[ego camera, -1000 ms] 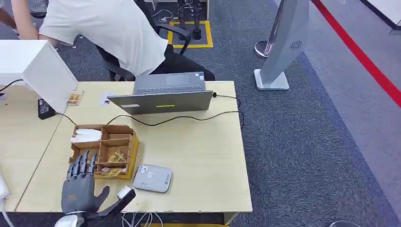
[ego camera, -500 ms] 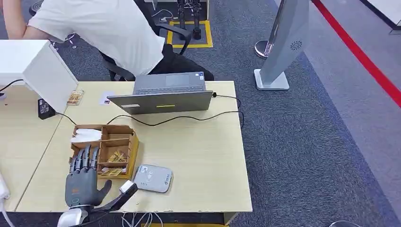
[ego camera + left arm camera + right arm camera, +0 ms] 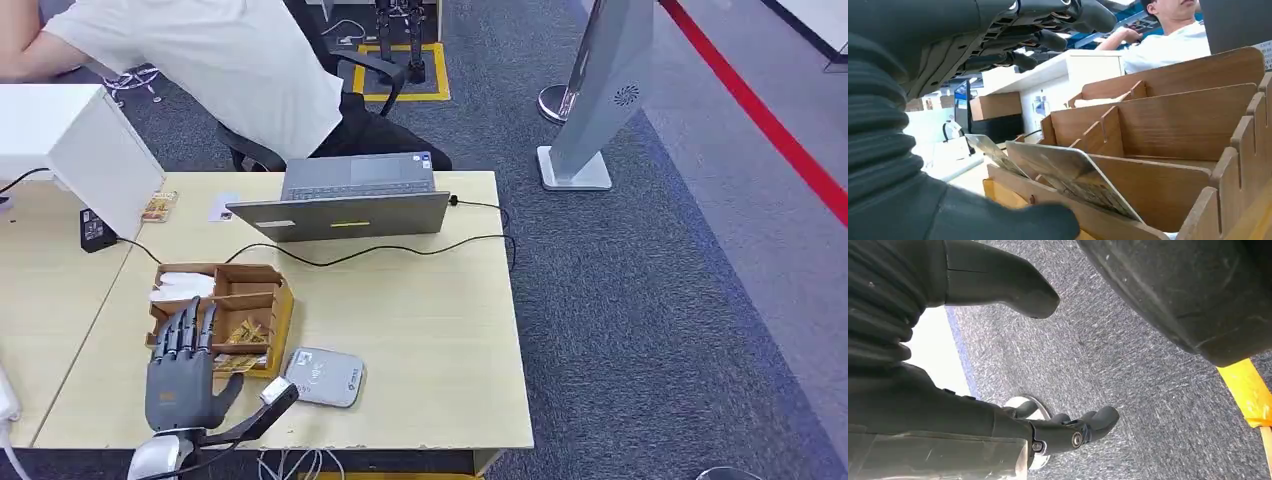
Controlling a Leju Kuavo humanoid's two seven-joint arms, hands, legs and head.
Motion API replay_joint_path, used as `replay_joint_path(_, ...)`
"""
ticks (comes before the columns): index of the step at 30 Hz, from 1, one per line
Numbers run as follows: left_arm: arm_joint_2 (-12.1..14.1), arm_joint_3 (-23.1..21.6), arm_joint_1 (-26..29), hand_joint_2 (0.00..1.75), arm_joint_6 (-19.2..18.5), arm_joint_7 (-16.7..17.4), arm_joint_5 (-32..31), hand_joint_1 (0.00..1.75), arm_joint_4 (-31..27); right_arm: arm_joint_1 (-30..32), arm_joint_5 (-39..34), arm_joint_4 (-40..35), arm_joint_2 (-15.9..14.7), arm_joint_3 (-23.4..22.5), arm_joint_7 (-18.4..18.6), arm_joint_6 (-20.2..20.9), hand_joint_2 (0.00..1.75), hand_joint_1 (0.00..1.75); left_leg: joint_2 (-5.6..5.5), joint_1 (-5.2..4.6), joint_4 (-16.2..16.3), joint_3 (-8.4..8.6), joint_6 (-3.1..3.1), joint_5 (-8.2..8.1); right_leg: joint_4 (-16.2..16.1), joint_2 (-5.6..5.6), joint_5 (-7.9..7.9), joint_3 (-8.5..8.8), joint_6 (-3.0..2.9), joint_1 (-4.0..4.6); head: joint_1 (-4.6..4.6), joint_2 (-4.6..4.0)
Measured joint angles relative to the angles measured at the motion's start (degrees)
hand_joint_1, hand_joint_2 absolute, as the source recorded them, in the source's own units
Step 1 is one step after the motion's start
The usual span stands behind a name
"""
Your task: Pass the card to the sensor for recognition and then transmit it.
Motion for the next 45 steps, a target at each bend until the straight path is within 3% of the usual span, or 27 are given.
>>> replay_joint_path(7,0.00,0.00,-0.02,1.75,-2.31,-0.74,2.56,1.75,0.02,-0.01,0.02,0.00,0.00,0.00,-0.11,0.02,1.75,0.00,0.00,0.00,0.00,0.00,0.00,0.00,0.00,0.00,0.00,0.00,0.00,0.00,0.00,0.00)
replay_joint_path(45,0.20,0.00,-0.01,1.75,-2.49,-0.83,3.10,1.75,0.07,0.00,0.02,0.00,0.00,0.00,-0.11,0.02,1.75,0.00,0.00,0.00,0.00,0.00,0.00,0.00,0.00,0.00,0.00,0.00,0.00,0.00,0.00,0.00)
